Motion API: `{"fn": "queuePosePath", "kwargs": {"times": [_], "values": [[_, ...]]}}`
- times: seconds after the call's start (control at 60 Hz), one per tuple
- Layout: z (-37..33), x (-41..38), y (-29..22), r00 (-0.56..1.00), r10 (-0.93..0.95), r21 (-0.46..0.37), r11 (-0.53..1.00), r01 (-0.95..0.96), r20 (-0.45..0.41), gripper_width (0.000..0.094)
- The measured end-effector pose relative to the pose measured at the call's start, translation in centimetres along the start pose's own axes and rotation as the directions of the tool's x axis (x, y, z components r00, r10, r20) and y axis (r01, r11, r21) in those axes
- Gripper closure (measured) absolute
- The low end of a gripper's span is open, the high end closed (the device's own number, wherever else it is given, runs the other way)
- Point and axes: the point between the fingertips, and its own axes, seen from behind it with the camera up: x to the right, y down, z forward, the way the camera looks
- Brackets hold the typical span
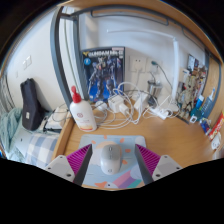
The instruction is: Arrange mouse
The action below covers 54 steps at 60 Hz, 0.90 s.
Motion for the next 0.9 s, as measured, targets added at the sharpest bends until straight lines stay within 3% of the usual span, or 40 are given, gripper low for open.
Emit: {"fn": "queuePosePath", "kwargs": {"times": [0.183, 0.383, 0.667, 0.9], "values": [[-9.5, 0.2, -5.7, 0.999, 0.025, 0.109, 0.994, -0.028, 0.028, 0.0093], [-16.5, 1.2, -7.6, 1.0, 0.007, 0.17, 0.985, -0.009, 0.011, 0.0091], [-20.9, 1.6, -7.6, 1.0, 0.02, 0.221, 0.975, -0.023, 0.016, 0.0096], [-21.8, 1.8, -6.7, 1.0, 0.023, 0.214, 0.977, -0.024, 0.006, 0.0093]]}}
